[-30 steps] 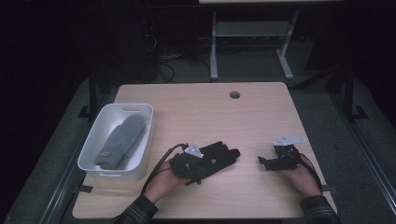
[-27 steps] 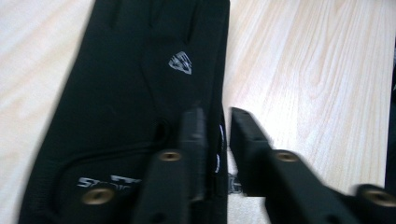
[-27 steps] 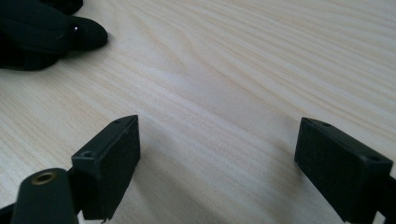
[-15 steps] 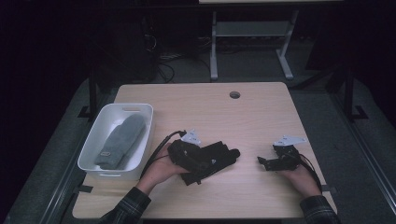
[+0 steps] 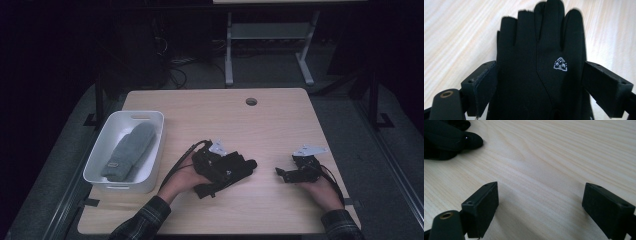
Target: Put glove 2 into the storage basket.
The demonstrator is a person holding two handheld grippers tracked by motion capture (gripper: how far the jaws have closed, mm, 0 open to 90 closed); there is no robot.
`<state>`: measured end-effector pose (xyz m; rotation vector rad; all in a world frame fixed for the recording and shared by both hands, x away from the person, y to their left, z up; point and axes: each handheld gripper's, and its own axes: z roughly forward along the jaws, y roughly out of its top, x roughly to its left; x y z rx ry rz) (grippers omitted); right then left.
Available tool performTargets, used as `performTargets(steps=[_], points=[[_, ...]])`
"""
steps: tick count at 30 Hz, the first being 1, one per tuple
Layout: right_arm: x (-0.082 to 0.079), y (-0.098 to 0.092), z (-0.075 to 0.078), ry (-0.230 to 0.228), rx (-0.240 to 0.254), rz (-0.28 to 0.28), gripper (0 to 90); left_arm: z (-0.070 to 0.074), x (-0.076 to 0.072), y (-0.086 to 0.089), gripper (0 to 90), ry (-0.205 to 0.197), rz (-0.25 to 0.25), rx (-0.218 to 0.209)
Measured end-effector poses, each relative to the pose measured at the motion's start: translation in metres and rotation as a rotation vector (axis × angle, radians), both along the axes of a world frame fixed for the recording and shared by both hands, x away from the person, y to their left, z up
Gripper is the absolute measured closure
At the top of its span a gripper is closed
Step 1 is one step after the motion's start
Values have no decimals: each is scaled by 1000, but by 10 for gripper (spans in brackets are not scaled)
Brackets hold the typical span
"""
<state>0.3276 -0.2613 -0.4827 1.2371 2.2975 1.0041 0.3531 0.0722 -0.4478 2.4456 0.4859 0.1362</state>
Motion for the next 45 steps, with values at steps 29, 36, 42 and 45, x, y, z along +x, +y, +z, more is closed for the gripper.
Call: performTargets(steps=[29, 36, 42, 45], points=[[0, 1, 0, -1, 0, 2, 135, -6, -2, 2, 632, 83, -52, -4], [0, 1, 0, -1, 0, 1, 134, 6, 0, 9, 650, 134, -15, -25], [0, 1, 0, 1, 0, 0, 134, 29, -2, 20, 649, 141, 19, -44], [-1, 1, 0, 0, -1, -3, 133, 40, 0, 27, 648, 143, 31, -51]])
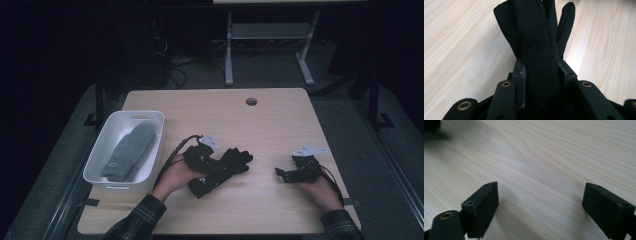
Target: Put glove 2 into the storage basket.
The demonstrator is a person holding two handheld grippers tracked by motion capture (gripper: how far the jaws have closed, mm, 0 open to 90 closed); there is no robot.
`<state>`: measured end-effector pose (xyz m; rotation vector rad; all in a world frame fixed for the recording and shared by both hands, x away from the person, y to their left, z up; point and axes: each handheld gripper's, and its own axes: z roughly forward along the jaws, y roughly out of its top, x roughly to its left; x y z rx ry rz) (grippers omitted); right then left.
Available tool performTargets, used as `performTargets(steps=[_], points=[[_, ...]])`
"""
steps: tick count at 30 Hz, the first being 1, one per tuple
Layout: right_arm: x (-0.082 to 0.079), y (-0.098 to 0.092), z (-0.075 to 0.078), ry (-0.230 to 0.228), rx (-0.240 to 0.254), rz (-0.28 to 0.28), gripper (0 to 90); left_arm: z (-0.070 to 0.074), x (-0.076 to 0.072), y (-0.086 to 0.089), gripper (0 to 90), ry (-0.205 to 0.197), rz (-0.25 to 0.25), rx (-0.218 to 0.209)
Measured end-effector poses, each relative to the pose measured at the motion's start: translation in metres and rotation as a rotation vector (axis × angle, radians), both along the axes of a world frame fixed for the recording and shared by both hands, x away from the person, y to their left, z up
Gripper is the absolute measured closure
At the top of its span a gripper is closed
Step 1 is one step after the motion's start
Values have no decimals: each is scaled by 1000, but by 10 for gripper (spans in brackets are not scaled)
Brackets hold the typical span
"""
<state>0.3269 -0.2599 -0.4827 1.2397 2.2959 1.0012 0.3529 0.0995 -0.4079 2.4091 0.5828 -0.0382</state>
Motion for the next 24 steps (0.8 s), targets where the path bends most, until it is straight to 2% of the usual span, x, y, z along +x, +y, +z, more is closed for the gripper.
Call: performTargets(steps=[10, 12, 18, 24], points=[[0, 0, 0, 0, 0, -1, 133, 33, 4, 28, 647, -23, 72, -11], [0, 0, 0, 0, 0, 0, 133, 38, 4, 33, 647, -28, 92, -22], [0, 0, 0, 1, 0, -2, 132, 51, 7, 48, 646, -37, 114, -17], [0, 0, 0, 0, 0, -1, 132, 64, 11, 66, 646, -41, 168, -25]])
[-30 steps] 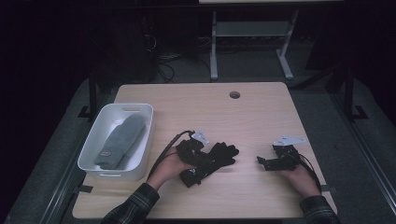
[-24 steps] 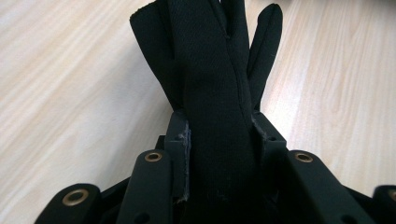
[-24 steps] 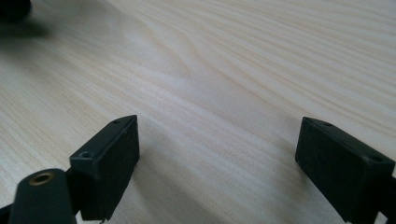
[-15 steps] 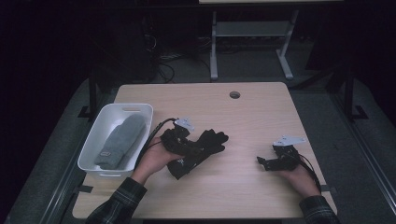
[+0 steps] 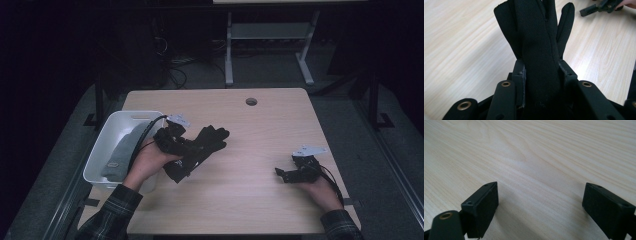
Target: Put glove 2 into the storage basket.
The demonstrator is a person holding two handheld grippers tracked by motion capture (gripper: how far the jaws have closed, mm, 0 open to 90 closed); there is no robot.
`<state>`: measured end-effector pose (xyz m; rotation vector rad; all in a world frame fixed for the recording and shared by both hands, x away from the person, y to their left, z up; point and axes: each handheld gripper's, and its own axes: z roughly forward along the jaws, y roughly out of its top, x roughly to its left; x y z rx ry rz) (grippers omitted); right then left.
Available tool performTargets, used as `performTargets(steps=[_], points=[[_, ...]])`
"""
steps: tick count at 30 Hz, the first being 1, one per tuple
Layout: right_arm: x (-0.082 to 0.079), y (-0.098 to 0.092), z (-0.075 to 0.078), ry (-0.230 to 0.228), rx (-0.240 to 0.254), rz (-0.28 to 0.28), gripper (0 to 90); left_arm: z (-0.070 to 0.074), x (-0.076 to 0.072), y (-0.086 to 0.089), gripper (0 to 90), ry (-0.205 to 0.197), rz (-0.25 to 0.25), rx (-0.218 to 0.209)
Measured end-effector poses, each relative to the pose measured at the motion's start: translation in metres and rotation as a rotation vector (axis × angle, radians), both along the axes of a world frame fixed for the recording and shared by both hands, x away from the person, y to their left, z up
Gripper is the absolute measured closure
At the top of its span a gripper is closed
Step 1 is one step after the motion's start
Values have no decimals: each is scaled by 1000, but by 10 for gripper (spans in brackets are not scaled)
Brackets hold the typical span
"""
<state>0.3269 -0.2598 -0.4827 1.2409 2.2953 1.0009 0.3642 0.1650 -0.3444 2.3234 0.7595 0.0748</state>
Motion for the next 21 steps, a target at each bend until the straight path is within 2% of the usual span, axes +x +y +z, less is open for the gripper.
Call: performTargets(steps=[6, 21], points=[[0, 0, 0, 0, 0, 1, 132, 11, 4, 23, 646, -15, 45, -5], [0, 0, 0, -1, 0, 1, 132, 26, 10, 91, 646, -42, 221, 7]])
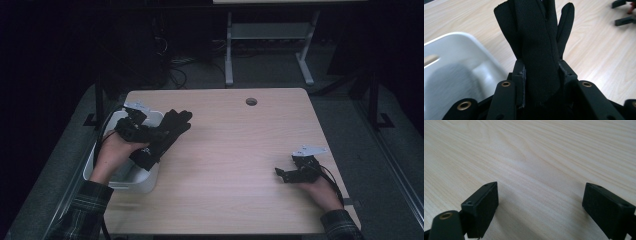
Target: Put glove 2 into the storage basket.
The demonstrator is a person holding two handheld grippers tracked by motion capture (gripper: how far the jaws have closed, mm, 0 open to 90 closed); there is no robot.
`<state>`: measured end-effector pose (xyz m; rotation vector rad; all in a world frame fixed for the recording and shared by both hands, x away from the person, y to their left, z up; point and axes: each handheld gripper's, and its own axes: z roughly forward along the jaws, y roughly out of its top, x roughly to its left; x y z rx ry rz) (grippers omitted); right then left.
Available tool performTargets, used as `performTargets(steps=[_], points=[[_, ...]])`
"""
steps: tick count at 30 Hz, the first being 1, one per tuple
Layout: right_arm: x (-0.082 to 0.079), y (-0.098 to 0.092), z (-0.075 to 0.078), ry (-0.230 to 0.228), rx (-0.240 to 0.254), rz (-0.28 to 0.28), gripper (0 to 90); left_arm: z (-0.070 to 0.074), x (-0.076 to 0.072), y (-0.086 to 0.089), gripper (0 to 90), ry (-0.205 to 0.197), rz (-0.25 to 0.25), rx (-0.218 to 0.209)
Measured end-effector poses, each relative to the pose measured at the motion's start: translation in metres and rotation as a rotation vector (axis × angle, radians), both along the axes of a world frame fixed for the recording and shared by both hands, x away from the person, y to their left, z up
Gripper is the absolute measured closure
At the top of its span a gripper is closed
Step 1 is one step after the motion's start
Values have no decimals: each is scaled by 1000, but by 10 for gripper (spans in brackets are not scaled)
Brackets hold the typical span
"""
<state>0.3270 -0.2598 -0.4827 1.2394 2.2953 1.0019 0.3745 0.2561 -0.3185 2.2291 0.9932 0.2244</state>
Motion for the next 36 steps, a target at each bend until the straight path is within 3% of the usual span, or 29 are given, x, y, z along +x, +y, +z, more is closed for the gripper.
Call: performTargets(steps=[7, 19, 30, 32, 36], points=[[0, 0, 0, 2, 1, 0, 132, -1, 2, 31, 646, 0, 94, 5], [0, 0, 0, 2, 1, -1, 132, -14, 5, 82, 645, 26, 268, 24], [0, 0, 0, 2, 1, -1, 132, -47, 14, 95, 614, 97, 303, 16], [0, 0, 0, 3, 2, -2, 132, -53, 15, 95, 580, 109, 306, 15], [0, 0, 0, 2, 1, -1, 132, -61, 17, 97, 419, 96, 291, 24]])
